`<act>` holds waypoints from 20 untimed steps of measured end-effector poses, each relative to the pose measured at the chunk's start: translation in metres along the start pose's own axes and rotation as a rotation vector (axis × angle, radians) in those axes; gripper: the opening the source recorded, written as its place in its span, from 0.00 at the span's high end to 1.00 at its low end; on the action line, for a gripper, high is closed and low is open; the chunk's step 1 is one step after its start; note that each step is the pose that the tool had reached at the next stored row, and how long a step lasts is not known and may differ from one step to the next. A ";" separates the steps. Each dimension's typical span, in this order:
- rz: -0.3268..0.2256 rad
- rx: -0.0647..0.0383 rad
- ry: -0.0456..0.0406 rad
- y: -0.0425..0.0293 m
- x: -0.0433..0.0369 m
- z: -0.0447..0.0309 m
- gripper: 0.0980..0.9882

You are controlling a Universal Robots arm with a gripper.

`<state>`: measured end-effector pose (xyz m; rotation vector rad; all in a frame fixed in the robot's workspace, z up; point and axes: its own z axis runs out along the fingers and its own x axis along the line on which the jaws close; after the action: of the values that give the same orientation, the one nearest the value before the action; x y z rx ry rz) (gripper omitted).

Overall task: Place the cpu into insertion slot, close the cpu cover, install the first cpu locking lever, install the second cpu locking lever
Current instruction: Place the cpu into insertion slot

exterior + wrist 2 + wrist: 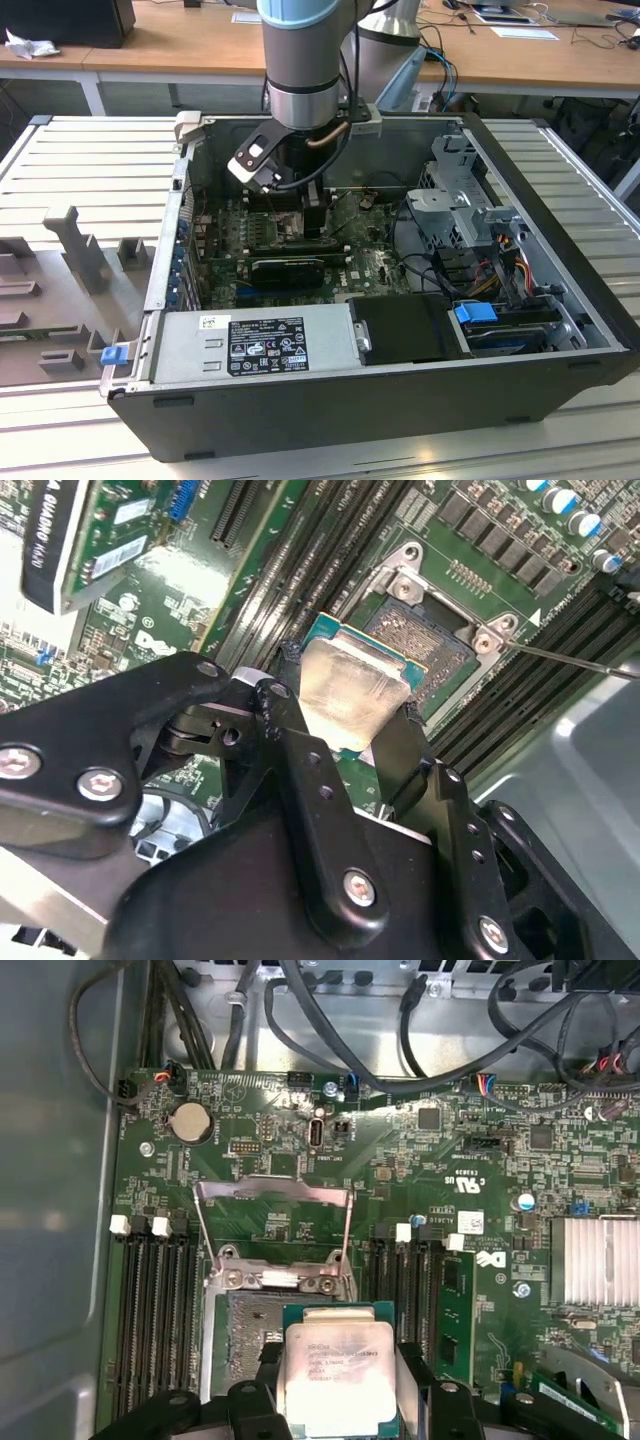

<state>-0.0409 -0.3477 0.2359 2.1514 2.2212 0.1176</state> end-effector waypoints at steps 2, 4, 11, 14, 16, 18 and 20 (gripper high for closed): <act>0.013 0.000 -0.0013 -0.0004 0.0010 0.0013 0.52; 0.014 0.000 -0.0014 -0.0008 0.0023 0.0021 0.52; 0.036 -0.001 -0.0031 -0.0058 0.0082 0.0076 0.52; 0.037 0.000 -0.0030 -0.0062 0.0155 0.0136 0.52; 0.037 0.000 -0.0031 -0.0066 0.0181 0.0185 0.52; 0.043 0.000 -0.0037 -0.0068 0.0197 0.0215 0.52; 0.048 0.000 -0.0044 -0.0068 0.0252 0.0246 0.52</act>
<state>-0.0464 -0.3222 0.2112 2.2038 2.1679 0.1141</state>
